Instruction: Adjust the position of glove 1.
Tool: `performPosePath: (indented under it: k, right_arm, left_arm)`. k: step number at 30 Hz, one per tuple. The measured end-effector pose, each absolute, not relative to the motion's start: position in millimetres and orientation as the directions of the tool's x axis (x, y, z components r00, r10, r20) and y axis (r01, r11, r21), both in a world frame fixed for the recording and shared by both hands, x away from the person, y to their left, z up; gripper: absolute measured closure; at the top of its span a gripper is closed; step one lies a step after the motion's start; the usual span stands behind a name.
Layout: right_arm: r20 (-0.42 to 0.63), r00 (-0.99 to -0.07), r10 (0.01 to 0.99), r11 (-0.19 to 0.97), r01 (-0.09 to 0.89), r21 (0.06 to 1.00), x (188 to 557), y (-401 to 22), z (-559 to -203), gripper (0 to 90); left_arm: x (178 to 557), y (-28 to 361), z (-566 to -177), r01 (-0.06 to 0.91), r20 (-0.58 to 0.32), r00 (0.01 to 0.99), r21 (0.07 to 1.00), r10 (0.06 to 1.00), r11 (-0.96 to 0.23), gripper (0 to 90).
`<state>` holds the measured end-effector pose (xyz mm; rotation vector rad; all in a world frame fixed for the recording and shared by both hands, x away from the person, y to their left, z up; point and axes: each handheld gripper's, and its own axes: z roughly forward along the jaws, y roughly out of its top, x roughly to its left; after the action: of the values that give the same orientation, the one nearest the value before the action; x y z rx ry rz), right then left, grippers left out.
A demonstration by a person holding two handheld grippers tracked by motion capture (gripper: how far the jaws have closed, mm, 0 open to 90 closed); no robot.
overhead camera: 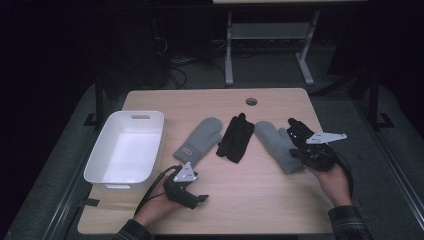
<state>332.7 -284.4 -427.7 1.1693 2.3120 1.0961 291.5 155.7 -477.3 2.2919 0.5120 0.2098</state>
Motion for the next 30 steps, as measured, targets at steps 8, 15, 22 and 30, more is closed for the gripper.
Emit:
performPosePath:
  k: [8,15,22,30]
  right_arm:
    - [0.047,-0.598,0.8,0.382,0.568,0.729,335.9,-287.2,-437.2,90.0]
    - [0.047,-0.606,0.794,0.411,0.593,0.692,337.9,-283.0,-445.2,90.0]
    - [0.056,-0.632,0.773,0.433,0.589,0.682,336.5,-277.9,-445.2,90.0]
    - [0.092,-0.669,0.738,0.447,0.586,0.676,331.5,-267.5,-445.6,90.0]
  left_arm:
    - [291.4,155.7,-477.3,0.298,-0.006,0.906,0.72,0.424,-0.627,12.5]
    - [291.4,155.6,-477.4,0.298,-0.006,0.906,0.72,0.424,-0.627,12.5]
    - [291.0,155.6,-477.4,0.299,-0.007,0.905,0.721,0.426,-0.625,12.4]
    - [290.9,155.6,-477.3,0.3,-0.007,0.905,0.72,0.425,-0.626,12.4]
